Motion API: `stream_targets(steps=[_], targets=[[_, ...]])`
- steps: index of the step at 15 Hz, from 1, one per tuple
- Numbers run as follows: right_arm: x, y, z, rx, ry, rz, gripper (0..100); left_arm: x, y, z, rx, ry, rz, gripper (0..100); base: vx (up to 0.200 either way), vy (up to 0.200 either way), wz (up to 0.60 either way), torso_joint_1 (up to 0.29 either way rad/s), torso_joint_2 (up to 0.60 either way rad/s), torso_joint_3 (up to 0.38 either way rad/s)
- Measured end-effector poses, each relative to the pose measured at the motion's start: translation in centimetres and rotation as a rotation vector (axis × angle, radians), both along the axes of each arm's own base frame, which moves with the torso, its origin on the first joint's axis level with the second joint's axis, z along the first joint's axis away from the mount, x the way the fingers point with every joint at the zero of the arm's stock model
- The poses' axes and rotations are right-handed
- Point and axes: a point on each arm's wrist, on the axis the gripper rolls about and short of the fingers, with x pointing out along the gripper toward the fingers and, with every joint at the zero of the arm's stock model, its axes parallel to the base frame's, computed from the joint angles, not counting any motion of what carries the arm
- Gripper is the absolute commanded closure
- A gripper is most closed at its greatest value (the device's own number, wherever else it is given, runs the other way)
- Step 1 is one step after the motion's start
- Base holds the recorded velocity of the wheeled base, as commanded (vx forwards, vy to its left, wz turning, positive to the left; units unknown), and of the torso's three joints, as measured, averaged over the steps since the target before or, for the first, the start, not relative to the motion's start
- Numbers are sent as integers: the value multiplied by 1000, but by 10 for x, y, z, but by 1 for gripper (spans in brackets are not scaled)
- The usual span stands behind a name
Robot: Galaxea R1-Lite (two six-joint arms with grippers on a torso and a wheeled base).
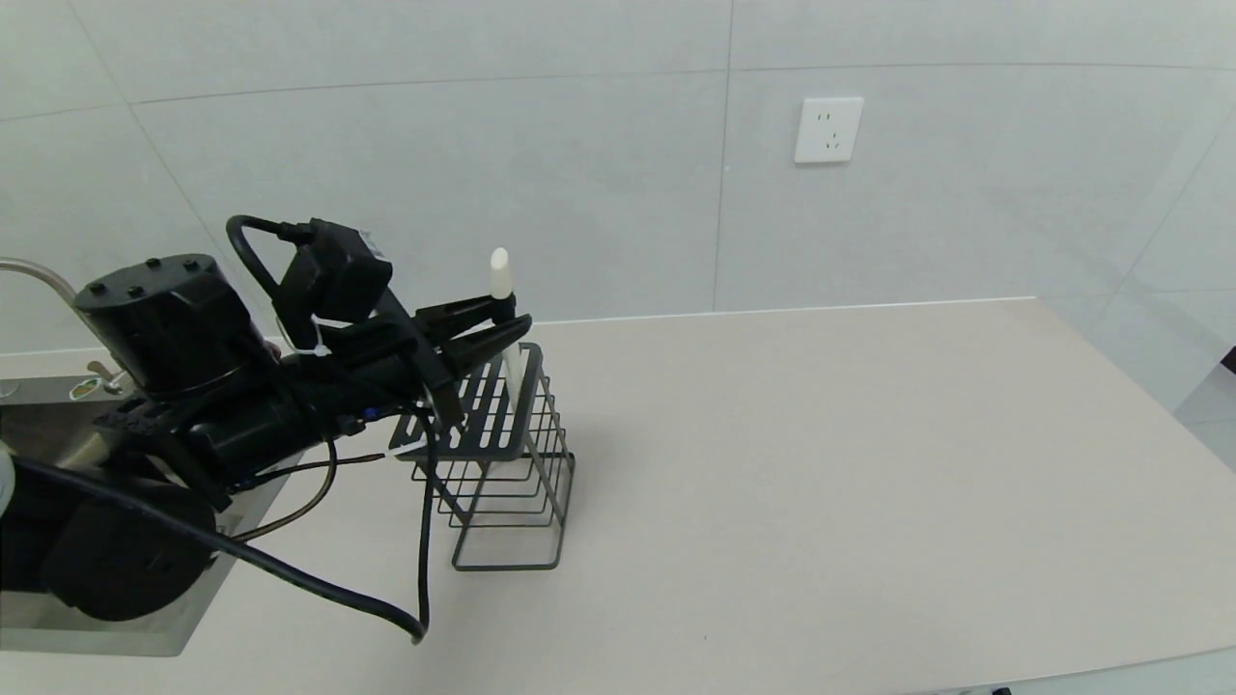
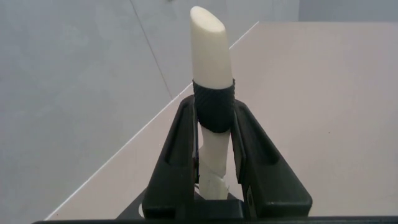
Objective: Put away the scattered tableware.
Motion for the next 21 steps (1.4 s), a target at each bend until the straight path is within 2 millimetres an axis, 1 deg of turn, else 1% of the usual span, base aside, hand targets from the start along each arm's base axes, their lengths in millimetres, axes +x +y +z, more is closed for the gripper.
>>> stream_targets(steps=[7,16,21], targets=[[0,0,0,0,0,0,100,1,7,-11,-5,55,49,100,0,0,0,0,0,0],[0,0,0,0,0,0,100,1,7,-24,-2,81,50,100,0,0,0,0,0,0],[0,0,0,0,-1,0,100,5,7,-31,3,103,52,100,0,0,0,0,0,0]])
